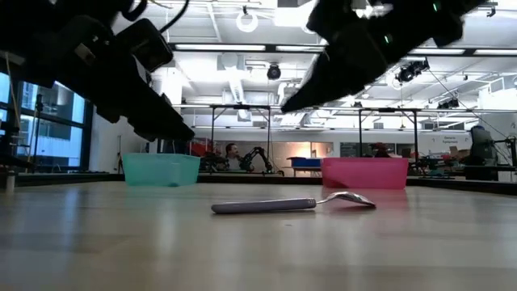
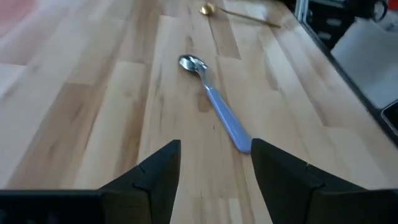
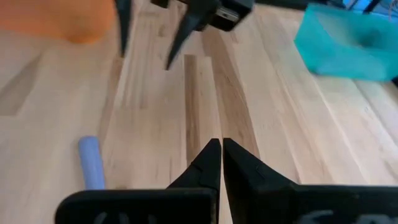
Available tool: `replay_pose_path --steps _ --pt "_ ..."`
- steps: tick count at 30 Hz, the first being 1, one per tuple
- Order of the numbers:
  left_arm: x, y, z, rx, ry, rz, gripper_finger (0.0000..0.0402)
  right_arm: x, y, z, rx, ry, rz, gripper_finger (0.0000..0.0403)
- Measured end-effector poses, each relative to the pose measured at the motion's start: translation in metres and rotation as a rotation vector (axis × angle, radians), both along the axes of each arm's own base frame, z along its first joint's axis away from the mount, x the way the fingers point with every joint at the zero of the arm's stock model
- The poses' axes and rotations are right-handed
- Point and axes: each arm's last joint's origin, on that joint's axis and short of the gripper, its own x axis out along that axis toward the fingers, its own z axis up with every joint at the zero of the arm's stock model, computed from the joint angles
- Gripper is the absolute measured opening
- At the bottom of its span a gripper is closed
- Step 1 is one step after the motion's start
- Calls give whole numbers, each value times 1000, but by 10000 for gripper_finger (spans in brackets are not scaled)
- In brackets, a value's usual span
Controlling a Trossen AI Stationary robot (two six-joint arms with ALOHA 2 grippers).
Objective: Sort silverware by color (type)
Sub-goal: Put the purple spoon into the blue bin
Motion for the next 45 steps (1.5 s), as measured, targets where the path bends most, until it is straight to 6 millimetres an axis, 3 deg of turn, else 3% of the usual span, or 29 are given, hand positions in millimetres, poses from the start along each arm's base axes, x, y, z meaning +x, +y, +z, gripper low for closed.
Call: replay_pose_path --steps 8,16,30,45 --pt "29 -9 -14 61 59 -42 188 -33 -9 -37 54 -180 -4 0" --pt "49 -15 -23 87 164 -52 188 -63 -17 -49 90 -359 -30 0" --pt "74 -40 -27 209 246 -34 205 -62 -17 -49 101 -352 -46 0" --pt "102 -46 -4 116 124 11 211 -62 -17 -49 103 -362 -46 0"
